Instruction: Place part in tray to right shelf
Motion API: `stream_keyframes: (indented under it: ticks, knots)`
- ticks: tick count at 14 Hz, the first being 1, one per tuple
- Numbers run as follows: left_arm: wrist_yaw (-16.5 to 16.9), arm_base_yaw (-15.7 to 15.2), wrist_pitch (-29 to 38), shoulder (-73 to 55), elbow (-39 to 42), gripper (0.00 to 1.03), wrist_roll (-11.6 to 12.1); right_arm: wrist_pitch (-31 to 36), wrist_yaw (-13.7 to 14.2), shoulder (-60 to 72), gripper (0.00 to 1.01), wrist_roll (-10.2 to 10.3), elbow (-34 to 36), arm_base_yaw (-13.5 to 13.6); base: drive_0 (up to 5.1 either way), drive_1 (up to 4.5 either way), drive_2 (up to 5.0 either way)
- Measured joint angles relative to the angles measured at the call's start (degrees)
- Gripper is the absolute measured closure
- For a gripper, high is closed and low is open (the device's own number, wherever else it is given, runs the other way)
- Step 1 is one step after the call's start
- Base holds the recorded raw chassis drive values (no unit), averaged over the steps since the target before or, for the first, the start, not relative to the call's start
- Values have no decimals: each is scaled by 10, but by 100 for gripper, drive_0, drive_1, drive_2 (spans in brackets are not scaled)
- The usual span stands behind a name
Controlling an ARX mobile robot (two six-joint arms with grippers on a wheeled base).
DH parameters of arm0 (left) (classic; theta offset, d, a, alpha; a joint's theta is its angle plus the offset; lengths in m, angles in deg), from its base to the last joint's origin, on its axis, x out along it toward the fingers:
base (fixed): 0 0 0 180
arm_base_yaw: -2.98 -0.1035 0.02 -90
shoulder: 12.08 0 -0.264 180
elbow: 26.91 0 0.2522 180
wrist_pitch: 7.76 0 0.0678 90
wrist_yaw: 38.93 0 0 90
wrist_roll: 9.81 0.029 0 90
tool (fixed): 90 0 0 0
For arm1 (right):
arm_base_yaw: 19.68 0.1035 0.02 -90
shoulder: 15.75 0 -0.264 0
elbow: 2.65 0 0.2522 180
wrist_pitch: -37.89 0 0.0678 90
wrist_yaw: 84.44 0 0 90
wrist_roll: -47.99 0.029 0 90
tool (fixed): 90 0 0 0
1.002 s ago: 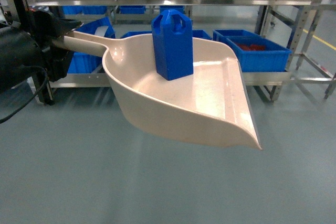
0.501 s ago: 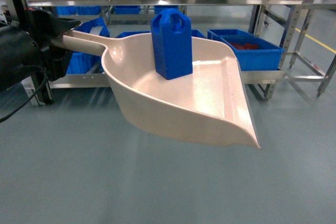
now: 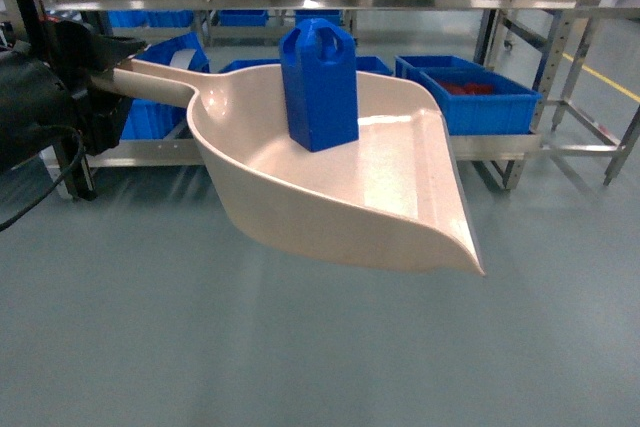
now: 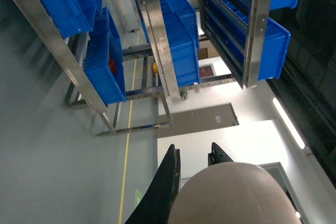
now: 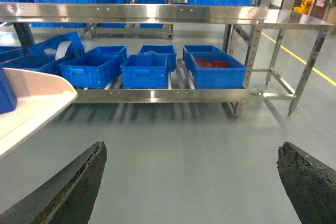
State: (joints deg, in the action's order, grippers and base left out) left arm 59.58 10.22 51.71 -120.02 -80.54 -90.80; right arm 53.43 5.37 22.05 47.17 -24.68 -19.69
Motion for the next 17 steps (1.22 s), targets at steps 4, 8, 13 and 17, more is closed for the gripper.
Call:
stream_keyframes:
  ticks: [4, 8, 13, 17]
  knots:
    - [1, 2, 4, 0, 1, 90, 0, -1, 2, 0, 3, 0, 0, 0, 281, -6, -365]
    - [3, 5, 1, 0, 1, 90, 0, 0, 2, 0, 3, 0, 0, 0, 3, 423, -416]
    - [1, 2, 0, 0, 1, 90, 0, -1, 2, 0, 3, 0, 0, 0, -489, 333, 84]
    - [-4, -2, 5, 0, 1, 90, 1, -1, 0, 3, 3, 0, 0, 0, -205, 222, -46]
